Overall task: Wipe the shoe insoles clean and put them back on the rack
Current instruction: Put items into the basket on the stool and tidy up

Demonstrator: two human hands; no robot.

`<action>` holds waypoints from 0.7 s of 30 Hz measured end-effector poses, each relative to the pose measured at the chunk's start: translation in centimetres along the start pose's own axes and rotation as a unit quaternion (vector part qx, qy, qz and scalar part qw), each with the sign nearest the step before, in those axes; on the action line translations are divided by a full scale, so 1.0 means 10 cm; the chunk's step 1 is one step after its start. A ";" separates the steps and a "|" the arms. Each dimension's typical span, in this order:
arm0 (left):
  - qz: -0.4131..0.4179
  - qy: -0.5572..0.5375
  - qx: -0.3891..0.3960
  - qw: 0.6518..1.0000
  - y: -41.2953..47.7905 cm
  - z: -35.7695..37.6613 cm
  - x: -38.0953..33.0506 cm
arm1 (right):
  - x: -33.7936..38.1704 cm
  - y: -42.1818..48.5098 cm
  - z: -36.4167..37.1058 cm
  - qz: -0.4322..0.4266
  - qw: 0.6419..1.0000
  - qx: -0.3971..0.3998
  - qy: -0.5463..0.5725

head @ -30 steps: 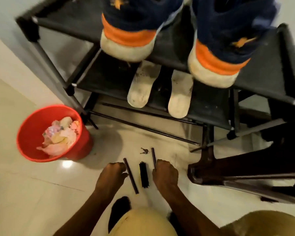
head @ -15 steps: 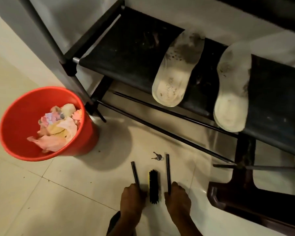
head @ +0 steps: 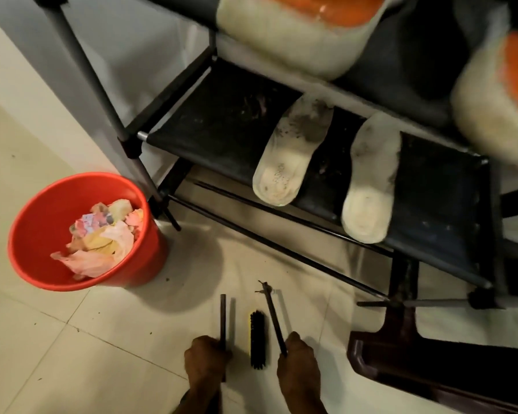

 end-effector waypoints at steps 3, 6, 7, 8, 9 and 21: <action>0.037 -0.031 0.003 0.999 -0.48 -0.34 -0.14 | 0.27 -0.35 -0.32 -0.045 0.999 0.007 0.010; 0.121 -0.053 -0.019 0.991 -1.15 -0.84 -0.41 | 0.63 -0.85 -0.75 -0.117 0.992 0.016 0.041; 0.162 -0.068 -0.026 0.984 -1.46 -1.04 -0.54 | 0.75 -1.08 -0.93 -0.140 0.989 0.010 0.053; 0.209 -0.080 -0.036 0.974 -1.73 -1.24 -0.66 | 0.86 -1.31 -1.10 -0.165 0.984 0.002 0.065; 0.252 -0.093 -0.046 0.962 -2.03 -1.45 -0.76 | 0.95 -1.56 -1.28 -0.190 0.978 -0.015 0.080; 0.551 -0.175 0.065 0.813 -5.42 -2.08 -1.88 | 1.36 -4.55 -3.49 -0.446 0.800 -0.213 0.341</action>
Point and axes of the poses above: each hand's wrist, its own y-axis towards the middle knuckle, its own z-axis out of the palm, x = y × z, the point moved 9 cm from there along y, towards the middle knuckle, and after that the axes turned 9 degrees about x, right-handed, at the moved point
